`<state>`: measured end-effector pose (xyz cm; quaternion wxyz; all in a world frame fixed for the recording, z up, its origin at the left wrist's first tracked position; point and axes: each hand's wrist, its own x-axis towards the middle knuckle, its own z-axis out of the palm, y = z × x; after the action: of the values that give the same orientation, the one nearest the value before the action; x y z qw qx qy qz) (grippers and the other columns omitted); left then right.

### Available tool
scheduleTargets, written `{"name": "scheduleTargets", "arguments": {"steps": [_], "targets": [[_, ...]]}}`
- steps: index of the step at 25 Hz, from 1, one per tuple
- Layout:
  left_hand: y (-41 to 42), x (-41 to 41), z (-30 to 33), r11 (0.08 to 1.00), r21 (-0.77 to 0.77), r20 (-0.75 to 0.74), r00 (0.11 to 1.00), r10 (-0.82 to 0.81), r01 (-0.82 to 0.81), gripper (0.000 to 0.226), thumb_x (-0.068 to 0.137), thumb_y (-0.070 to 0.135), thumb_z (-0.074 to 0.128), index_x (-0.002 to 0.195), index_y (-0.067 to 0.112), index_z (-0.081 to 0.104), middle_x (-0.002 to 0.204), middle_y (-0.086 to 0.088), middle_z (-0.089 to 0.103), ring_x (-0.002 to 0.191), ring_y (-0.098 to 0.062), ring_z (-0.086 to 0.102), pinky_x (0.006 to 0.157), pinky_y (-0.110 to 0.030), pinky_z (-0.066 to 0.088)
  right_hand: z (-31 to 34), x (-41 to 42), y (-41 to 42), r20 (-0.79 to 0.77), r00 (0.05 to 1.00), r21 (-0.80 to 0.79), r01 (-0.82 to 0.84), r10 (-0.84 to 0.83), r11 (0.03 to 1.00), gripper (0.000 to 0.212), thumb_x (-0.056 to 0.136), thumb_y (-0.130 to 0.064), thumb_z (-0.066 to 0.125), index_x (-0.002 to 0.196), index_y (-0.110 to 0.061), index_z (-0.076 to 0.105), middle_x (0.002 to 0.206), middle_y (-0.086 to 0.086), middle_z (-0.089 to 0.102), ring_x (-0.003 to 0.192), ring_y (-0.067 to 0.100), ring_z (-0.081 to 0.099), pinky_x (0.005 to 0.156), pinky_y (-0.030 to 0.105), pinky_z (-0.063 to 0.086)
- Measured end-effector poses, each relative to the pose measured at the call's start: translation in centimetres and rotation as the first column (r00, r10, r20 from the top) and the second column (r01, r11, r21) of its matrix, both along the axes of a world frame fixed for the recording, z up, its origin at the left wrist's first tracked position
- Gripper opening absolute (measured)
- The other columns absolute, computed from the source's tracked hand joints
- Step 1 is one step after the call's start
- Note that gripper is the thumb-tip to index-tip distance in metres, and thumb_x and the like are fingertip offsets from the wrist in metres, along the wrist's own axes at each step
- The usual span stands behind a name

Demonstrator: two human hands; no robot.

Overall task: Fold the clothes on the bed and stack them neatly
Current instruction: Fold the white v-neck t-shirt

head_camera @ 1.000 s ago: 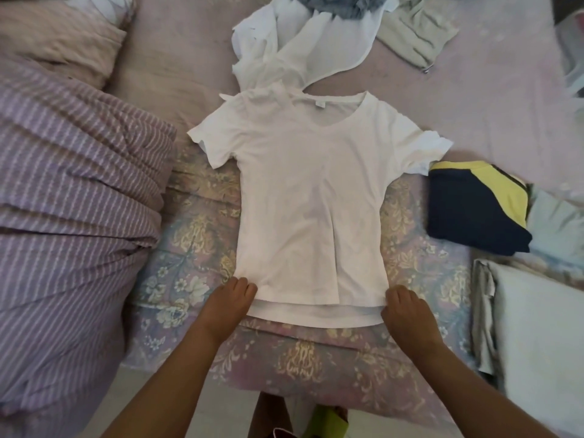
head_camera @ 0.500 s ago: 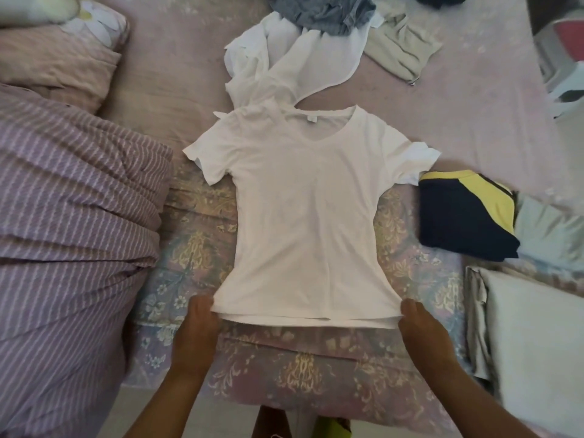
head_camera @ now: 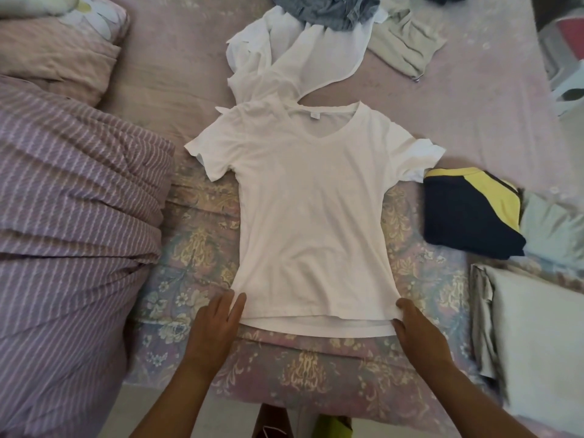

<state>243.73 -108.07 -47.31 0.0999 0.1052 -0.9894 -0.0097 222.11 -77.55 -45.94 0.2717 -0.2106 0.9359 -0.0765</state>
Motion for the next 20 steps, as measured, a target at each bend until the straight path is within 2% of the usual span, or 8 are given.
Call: {"name": "scheduleTargets", "arguments": {"steps": [2, 3, 7, 12, 14, 16, 18, 20], "targets": [[-0.7, -0.8, 0.1, 0.998, 0.017, 0.12, 0.991, -0.059, 0.057, 0.054, 0.048, -0.008, 0.084, 0.095, 0.003, 0.059, 0.086, -0.017, 0.062, 0.075, -0.034, 0.062, 0.051, -0.034, 0.046, 0.0, -0.1, 0.0, 0.011, 0.998, -0.028, 0.065, -0.065, 0.997, 0.032, 0.1, -0.008, 0.056, 0.131, -0.006, 0.049, 0.119, 0.022, 0.066, 0.097, 0.043, 0.067, 0.082, 0.048, 0.052], [-1.1, -1.4, 0.6, 0.997, 0.02, 0.159, 0.984, -0.081, 0.079, 0.057, 0.041, -0.004, 0.088, 0.087, 0.006, 0.057, 0.078, -0.013, 0.06, 0.069, -0.03, 0.059, 0.048, -0.033, 0.043, 0.1, -0.2, 0.1, 0.008, 0.998, -0.019, 0.055, -0.054, 0.998, 0.029, 0.1, -0.006, 0.057, 0.128, -0.006, 0.051, 0.117, 0.021, 0.067, 0.095, 0.043, 0.067, 0.079, 0.047, 0.051], [-2.2, -1.8, 0.9, 0.955, -0.055, 0.139, 0.95, -0.28, 0.29, 0.022, 0.068, 0.021, 0.066, 0.082, 0.013, 0.051, 0.072, -0.006, 0.056, 0.059, -0.022, 0.055, 0.04, -0.029, 0.037, 0.6, -0.7, 0.4, -0.106, 0.99, 0.031, -0.094, 0.097, 0.995, 0.009, 0.095, -0.006, 0.066, 0.101, -0.002, 0.061, 0.098, 0.021, 0.064, 0.08, 0.042, 0.064, 0.067, 0.046, 0.05], [-2.2, -1.6, 0.6, 0.941, -0.102, 0.394, 0.882, -0.259, 0.322, 0.055, 0.038, 0.009, 0.091, 0.079, 0.009, 0.054, 0.069, -0.007, 0.057, 0.057, -0.02, 0.054, 0.042, -0.027, 0.041, 0.5, -1.1, 1.1, -0.27, 0.865, 0.095, -0.413, 0.423, 0.906, 0.048, 0.052, 0.002, 0.093, 0.084, -0.003, 0.058, 0.089, 0.02, 0.062, 0.065, 0.035, 0.061, 0.052, 0.04, 0.049], [-2.3, -1.6, 0.5, 0.956, -0.072, 0.373, 0.897, -0.239, 0.284, 0.061, 0.033, 0.005, 0.093, 0.078, 0.011, 0.052, 0.069, -0.007, 0.057, 0.056, -0.02, 0.054, 0.041, -0.027, 0.04, 0.3, -1.1, 1.6, -0.245, 0.823, 0.125, -0.497, 0.513, 0.858, 0.062, 0.039, 0.007, 0.093, 0.089, -0.004, 0.058, 0.099, 0.021, 0.062, 0.073, 0.035, 0.062, 0.059, 0.041, 0.053], [-2.5, -1.0, 0.6, 0.961, -0.029, 0.27, 0.928, -0.256, 0.273, 0.055, 0.042, 0.0, 0.088, 0.08, 0.012, 0.05, 0.071, -0.008, 0.057, 0.057, -0.022, 0.055, 0.043, -0.029, 0.041, 0.4, -1.3, 2.2, -0.26, 0.776, 0.138, -0.56, 0.575, 0.817, 0.06, 0.039, 0.005, 0.092, 0.089, -0.005, 0.063, 0.102, 0.019, 0.063, 0.077, 0.032, 0.063, 0.063, 0.04, 0.054], [-2.9, 0.3, 0.3, 0.957, -0.037, 0.114, 0.952, -0.283, 0.288, 0.026, 0.067, 0.0, 0.062, 0.085, 0.013, 0.048, 0.077, -0.009, 0.056, 0.062, -0.023, 0.054, 0.049, -0.031, 0.043, 0.6, -1.5, 2.8, -0.286, 0.702, 0.131, -0.646, 0.652, 0.752, 0.052, 0.04, 0.001, 0.09, 0.086, -0.007, 0.065, 0.099, 0.014, 0.064, 0.076, 0.027, 0.062, 0.062, 0.036, 0.053], [-3.2, 1.5, 0.1, 0.958, -0.05, 0.079, 0.957, -0.279, 0.283, 0.019, 0.074, 0.002, 0.045, 0.09, 0.012, 0.048, 0.083, -0.009, 0.055, 0.067, -0.023, 0.054, 0.054, -0.032, 0.043, 0.4, -1.6, 3.4, -0.283, 0.675, 0.126, -0.678, 0.681, 0.724, 0.051, 0.04, 0.002, 0.088, 0.084, -0.009, 0.064, 0.096, 0.013, 0.063, 0.073, 0.026, 0.06, 0.06, 0.035, 0.052]]}}
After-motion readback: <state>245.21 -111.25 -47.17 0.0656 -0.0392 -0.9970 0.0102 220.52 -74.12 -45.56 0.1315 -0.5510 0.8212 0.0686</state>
